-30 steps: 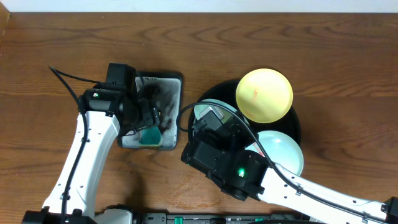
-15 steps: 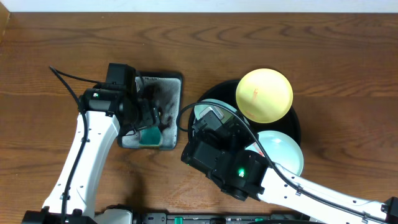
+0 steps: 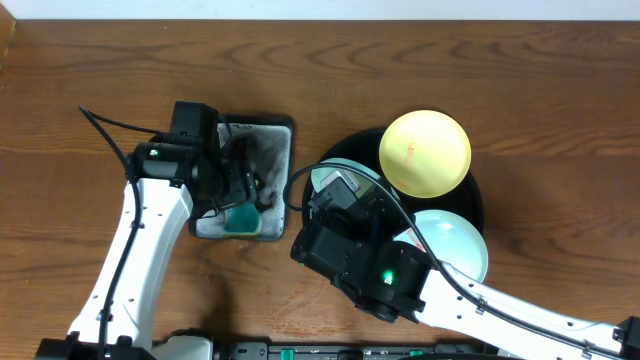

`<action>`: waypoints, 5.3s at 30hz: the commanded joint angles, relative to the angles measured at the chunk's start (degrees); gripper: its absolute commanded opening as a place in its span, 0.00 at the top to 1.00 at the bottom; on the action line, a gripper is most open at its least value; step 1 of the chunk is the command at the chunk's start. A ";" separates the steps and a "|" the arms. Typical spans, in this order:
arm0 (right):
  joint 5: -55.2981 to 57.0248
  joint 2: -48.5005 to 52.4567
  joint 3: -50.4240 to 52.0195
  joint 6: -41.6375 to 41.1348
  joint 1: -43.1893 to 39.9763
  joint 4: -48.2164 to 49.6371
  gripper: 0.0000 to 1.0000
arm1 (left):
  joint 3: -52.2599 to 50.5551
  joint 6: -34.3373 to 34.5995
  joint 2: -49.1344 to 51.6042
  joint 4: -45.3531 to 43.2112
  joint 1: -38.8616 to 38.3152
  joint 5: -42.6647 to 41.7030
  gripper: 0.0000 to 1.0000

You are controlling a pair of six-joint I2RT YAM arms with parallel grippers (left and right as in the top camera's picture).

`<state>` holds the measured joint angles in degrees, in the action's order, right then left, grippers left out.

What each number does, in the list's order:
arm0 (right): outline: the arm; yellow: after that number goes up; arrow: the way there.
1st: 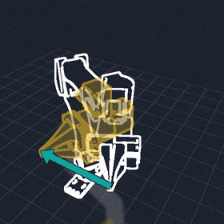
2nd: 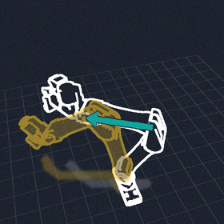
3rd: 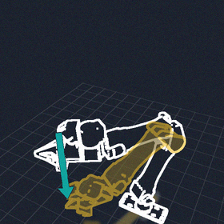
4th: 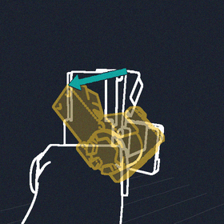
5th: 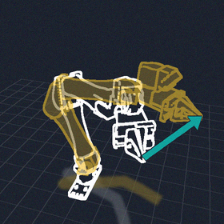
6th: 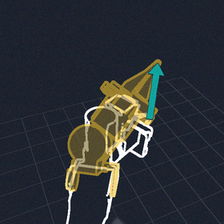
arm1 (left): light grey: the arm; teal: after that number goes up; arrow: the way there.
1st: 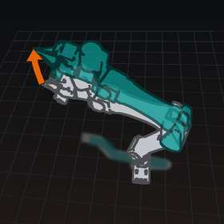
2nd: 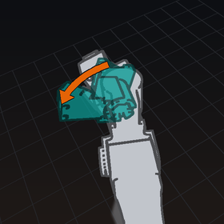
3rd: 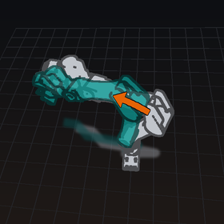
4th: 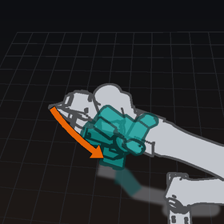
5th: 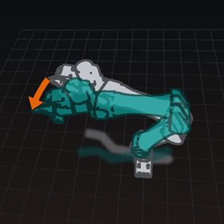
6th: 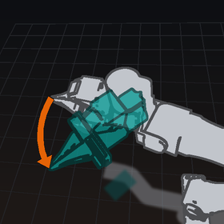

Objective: Clean dirty plates on tray and stack at the side
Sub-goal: 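Lift the pale green plate off the black tray with the right gripper, then place the pale green plate on the table at the right side, then grip the yellow plate rim with the right gripper and pull it center, then grasp the sponge in the soapy tray with the left gripper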

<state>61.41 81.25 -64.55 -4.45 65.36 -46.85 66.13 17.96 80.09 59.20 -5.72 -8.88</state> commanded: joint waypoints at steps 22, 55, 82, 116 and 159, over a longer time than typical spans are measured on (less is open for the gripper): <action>-64.54 -15.04 -0.55 -11.41 -88.13 -3.72 0.99 | 0.42 -0.35 0.26 0.31 0.28 -0.11 0.17; -87.14 0.31 1.25 3.50 -85.99 2.40 0.47 | 0.42 -0.35 0.26 0.31 0.28 -0.11 0.17; -74.31 23.74 2.89 3.43 -67.04 26.23 0.99 | 0.42 -0.35 0.28 0.31 0.28 -0.11 0.17; -66.60 5.66 4.74 3.26 -45.03 17.31 0.58 | -0.31 -0.59 1.20 -0.96 -0.07 0.81 0.18; -76.48 15.67 4.85 -0.87 -51.08 9.09 0.66 | 9.64 -2.38 7.13 -5.03 -7.43 -5.22 0.93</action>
<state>-12.47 93.67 -59.20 -7.05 15.09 -38.72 74.89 16.16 87.42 55.05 -10.39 -6.98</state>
